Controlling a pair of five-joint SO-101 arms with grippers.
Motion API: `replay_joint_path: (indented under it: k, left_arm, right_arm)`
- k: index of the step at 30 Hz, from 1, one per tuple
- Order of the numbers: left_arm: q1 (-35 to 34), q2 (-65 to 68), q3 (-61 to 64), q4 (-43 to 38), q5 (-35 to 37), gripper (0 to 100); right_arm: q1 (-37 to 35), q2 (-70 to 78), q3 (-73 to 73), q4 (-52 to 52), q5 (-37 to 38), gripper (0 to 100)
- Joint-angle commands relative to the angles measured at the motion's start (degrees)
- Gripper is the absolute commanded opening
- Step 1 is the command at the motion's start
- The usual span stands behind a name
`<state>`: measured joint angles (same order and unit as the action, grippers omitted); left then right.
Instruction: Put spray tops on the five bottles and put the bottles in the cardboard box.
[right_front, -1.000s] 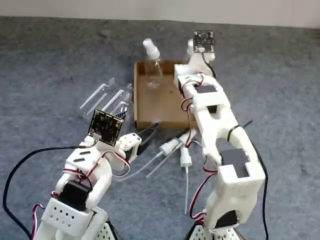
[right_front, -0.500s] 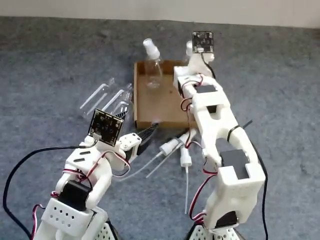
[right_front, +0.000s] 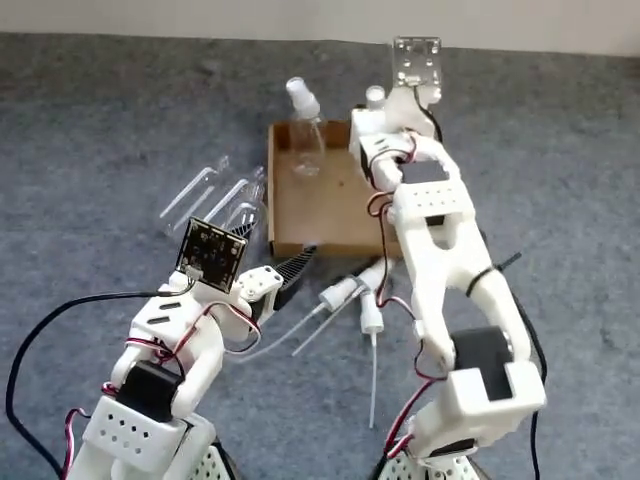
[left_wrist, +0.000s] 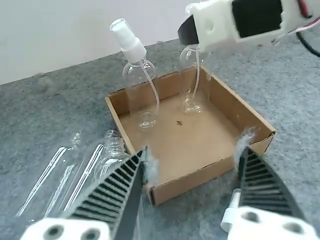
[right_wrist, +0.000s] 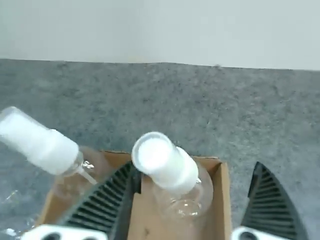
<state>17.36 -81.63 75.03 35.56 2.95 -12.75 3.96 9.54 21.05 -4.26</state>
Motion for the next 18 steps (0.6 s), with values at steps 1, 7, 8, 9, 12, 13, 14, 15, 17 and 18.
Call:
replay_joint_path:
  k: [1, 7, 8, 9, 12, 13, 14, 15, 17, 18]
  left_arm:
    - [-0.04, 0.57, -2.07, 0.18, 0.09, 23]
    - [-0.57, 0.57, -2.42, 0.26, 0.09, 23]
    - [-0.57, 0.57, -2.59, 0.26, 0.09, 23]
    - [-0.66, 0.40, -2.59, 0.26, 0.09, 23]
    - [-0.66, 0.75, -4.35, 1.05, 0.09, 23]
    - [-1.10, 0.84, -5.76, 2.90, 0.09, 23]
    - [-1.98, 0.84, -7.52, 5.27, 0.09, 23]
    - [-2.77, 0.84, -9.63, 7.56, 0.00, 23]
    - [-5.49, 0.92, -13.76, 12.92, -1.76, 23]
    - [-7.08, 0.92, -15.34, 15.74, -3.69, 23]
  right_arm:
    - [-0.57, -7.87, -5.85, 8.13, -0.18, 27.5]
    - [-0.31, -17.36, -11.38, 27.65, -0.18, 27.4]
    - [-0.31, -19.12, -11.56, 30.37, -0.09, 27.4]
    - [-0.31, -20.70, -11.65, 32.57, -0.09, 27.4]
    - [-0.31, -25.71, -11.65, 38.81, -0.09, 27.4]
    - [-0.31, -27.21, -11.56, 41.36, 0.09, 27.4]
    - [-0.31, -28.44, -11.56, 44.53, 1.32, 27.4]
    - [-0.22, -29.49, -11.56, 48.40, 3.69, 27.4]
    - [-0.22, -31.52, -11.56, 55.60, 8.35, 27.4]
    - [-0.22, -32.22, -11.56, 58.86, 9.85, 27.4]
